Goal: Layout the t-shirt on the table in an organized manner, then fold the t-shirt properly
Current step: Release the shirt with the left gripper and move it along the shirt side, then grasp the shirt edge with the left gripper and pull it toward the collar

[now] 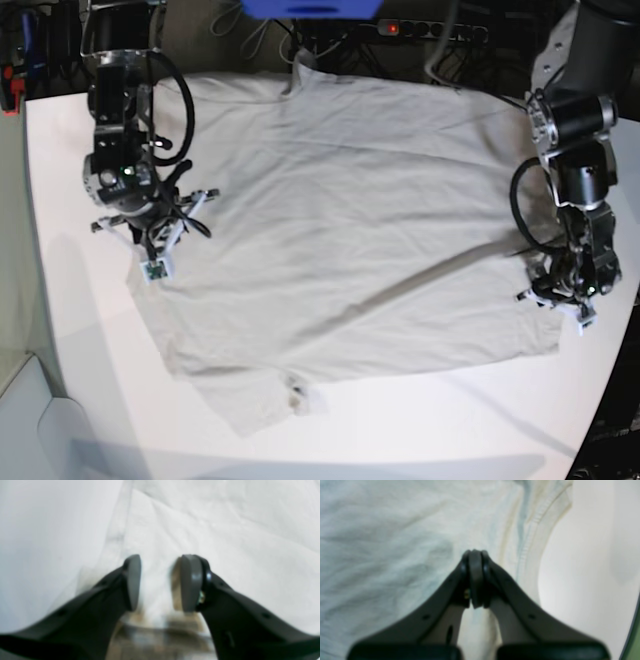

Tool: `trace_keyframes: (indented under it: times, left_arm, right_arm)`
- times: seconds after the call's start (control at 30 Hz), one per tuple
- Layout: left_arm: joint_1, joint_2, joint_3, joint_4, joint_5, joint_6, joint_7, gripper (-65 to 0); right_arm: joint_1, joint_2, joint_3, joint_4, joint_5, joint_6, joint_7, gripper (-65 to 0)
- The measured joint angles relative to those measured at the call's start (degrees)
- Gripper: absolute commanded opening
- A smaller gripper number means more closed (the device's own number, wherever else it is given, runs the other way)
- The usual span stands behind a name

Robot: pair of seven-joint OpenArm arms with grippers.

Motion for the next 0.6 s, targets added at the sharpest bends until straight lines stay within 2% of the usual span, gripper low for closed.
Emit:
trace_keyframes:
  times: [0.1, 0.33, 0.47, 0.6]
  left_arm:
    - [-1.16, 0.31, 0.22, -4.81, 0.13, 0.22, -8.41, -39.3]
    - [-5.4, 0.5, 9.42, -17.84, -0.85, 0.61, -29.44, -39.3]
    - [-6.67, 0.96, 10.49, -19.17, -0.81, 0.66, -32.52, -39.2]
    - [-6.84, 1.11, 6.29, -12.22, -0.92, 0.63, -29.79, -39.2]
  right_arm:
    - [0.02, -0.09, -0.02, 0.02, 0.02, -0.02, 0.07, -65.0]
    - [-0.26, -0.07, -0.02, 0.02, 0.0, -0.02, 0.02, -65.0]
    - [-0.48, -0.07, -0.02, 0.02, 0.02, -0.02, 0.07, -65.0]
    - [-1.07, -0.09, 0.0, 0.02, 0.04, -0.02, -0.02, -65.0]
